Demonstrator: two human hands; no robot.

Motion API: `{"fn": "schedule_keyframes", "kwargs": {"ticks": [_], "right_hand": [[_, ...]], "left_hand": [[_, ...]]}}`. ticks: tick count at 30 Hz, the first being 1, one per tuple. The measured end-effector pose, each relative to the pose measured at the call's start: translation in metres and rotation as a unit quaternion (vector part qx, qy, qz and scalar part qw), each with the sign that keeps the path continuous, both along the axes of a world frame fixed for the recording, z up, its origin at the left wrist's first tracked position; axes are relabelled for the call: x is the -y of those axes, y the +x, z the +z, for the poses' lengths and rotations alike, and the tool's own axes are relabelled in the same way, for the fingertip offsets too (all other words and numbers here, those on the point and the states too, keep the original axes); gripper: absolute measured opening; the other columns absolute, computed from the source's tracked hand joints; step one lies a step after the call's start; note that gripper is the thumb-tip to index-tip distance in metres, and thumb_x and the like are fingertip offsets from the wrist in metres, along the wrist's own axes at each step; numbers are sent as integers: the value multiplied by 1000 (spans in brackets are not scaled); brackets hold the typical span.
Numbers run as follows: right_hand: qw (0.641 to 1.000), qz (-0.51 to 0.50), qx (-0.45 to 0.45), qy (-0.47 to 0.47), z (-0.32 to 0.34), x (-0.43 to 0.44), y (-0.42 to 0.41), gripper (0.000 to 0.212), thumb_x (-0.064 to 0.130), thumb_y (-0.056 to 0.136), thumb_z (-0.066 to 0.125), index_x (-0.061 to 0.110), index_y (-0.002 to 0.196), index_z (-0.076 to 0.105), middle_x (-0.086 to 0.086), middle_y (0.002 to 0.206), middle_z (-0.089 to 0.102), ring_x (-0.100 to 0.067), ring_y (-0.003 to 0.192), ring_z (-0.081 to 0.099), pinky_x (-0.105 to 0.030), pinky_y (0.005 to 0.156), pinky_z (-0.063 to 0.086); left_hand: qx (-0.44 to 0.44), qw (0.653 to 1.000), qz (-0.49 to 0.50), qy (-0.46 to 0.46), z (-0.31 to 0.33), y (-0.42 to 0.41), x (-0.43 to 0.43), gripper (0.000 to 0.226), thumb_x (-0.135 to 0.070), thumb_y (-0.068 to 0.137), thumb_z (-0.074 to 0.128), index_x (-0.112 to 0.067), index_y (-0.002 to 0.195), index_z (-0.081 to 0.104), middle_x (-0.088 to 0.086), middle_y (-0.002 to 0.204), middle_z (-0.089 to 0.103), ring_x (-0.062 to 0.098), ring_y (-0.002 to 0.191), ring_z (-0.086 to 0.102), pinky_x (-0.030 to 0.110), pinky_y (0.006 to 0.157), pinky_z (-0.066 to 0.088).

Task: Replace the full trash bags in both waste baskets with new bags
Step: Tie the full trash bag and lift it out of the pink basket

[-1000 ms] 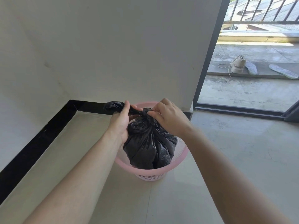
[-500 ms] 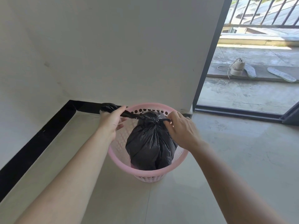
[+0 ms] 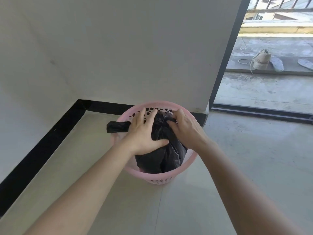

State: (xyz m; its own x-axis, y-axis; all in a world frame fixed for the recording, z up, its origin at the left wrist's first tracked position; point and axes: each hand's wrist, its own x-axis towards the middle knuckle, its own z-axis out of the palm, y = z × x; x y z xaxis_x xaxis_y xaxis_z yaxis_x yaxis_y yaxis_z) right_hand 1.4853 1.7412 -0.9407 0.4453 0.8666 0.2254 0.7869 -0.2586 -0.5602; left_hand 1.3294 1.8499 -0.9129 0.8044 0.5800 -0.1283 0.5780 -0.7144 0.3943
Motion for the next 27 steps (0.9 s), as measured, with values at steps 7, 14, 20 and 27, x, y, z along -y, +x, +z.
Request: {"fn": "schedule_keyframes", "kwargs": {"ticks": [7, 14, 20, 27], "right_hand": [[993, 49, 39, -99, 5, 8, -12, 26, 42, 102, 44, 18, 94, 38, 8, 71, 47, -15, 61, 47, -35, 60, 38], [987, 98, -59, -114, 49, 14, -17, 66, 45, 99, 50, 18, 152, 22, 1, 135, 53, -16, 124, 48, -25, 100, 35], [992, 71, -32, -96, 185, 3, -11, 61, 53, 100, 42, 27, 154, 27, 0, 131, 50, -22, 112, 56, -27, 88, 40], [990, 105, -2, -93, 415, -6, -15, 77, 51, 91, 56, 25, 155, 21, 2, 134, 46, -14, 106, 51, -21, 87, 38]], "left_hand": [[-26, 996, 56, -57, -20, -17, -5, 70, -23, 91, 55, -26, 152, 21, 7, 149, 45, 31, 132, 47, 43, 107, 40], [5, 998, 45, -32, 31, -24, -6, 70, -10, 90, 52, -21, 153, 24, 5, 147, 39, 25, 139, 34, 40, 111, 34], [66, 996, 55, 1, 166, -20, -11, 68, -10, 90, 53, -15, 152, 25, 7, 135, 44, 26, 130, 39, 38, 107, 35], [107, 992, 53, 45, 383, -26, -22, 68, -5, 89, 51, -13, 152, 26, 8, 127, 44, 25, 120, 41, 37, 98, 40]]}}
